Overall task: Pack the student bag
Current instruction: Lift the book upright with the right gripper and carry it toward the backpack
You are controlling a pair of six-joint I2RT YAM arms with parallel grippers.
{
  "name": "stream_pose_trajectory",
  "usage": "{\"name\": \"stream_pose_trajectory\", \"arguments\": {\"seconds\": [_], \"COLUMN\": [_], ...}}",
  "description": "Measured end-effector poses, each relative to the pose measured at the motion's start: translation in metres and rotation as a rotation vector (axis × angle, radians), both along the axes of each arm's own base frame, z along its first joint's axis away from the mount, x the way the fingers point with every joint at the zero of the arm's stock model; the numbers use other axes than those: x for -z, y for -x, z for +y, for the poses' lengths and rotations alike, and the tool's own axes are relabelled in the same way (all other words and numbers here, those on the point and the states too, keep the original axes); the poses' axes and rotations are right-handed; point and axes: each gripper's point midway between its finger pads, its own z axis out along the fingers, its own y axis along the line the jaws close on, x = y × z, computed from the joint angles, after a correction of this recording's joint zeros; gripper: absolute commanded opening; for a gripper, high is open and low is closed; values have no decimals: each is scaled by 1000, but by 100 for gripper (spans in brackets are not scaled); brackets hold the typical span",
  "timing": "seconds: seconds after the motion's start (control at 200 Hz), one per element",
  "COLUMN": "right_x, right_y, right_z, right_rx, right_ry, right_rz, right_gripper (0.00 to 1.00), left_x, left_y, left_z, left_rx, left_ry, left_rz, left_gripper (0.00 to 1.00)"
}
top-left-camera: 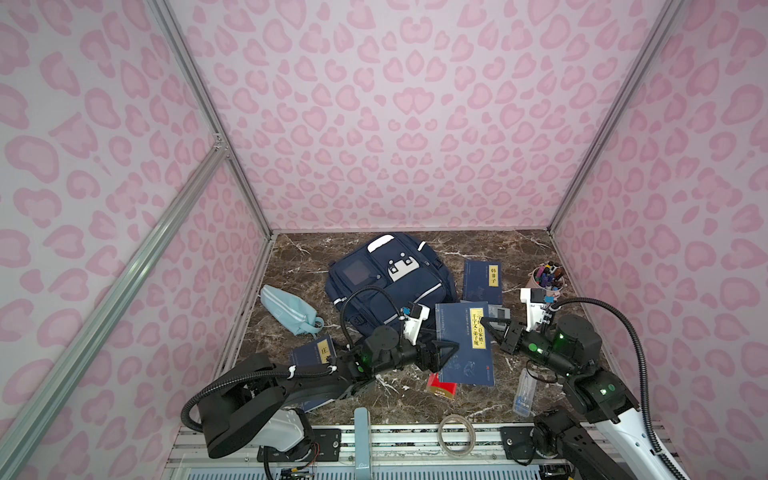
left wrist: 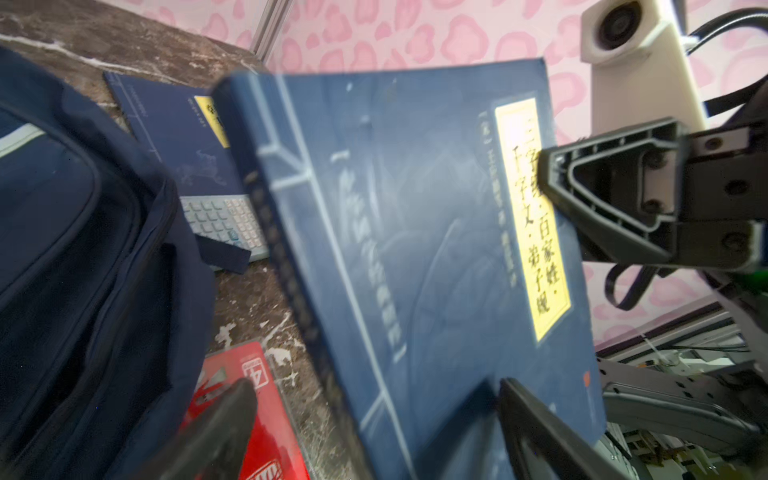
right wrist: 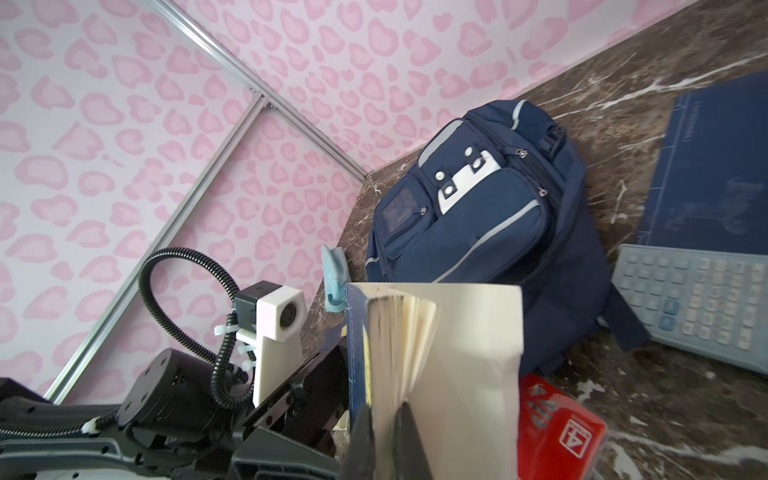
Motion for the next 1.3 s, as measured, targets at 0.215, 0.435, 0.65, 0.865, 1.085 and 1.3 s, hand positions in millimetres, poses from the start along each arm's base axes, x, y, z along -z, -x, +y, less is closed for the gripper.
{"name": "stream_pose_trajectory", "arguments": {"seconds": [0.215, 0.435, 0.65, 0.865, 1.085, 1.3], "right_x": [16, 31, 7, -21, -26, -33], "right_y": [-4, -1, 8, 21, 20, 23], "right_z": [5, 14, 42, 66, 78, 75], "right_rx": [-16, -107, -284, -416, -478, -470], "right_ry": [34, 104, -10, -87, -141, -132], "right_rz": [4, -88, -204, -327, -328, -362], "right_gripper": [78, 98, 98, 80, 38, 1], "left_x": [-13, -47, -83, -79, -85, -78], "left_y": [3, 13, 29, 36, 40, 24], "left_z": [1, 31, 50, 53, 52, 59], "left_rx": [9, 34, 147, 234, 271, 226], "left_ry": [44, 101, 145, 150, 161, 148], "left_rz": [7, -27, -89, -41, -34, -13], "left_gripper": [4, 4, 4, 4, 4, 4]}}
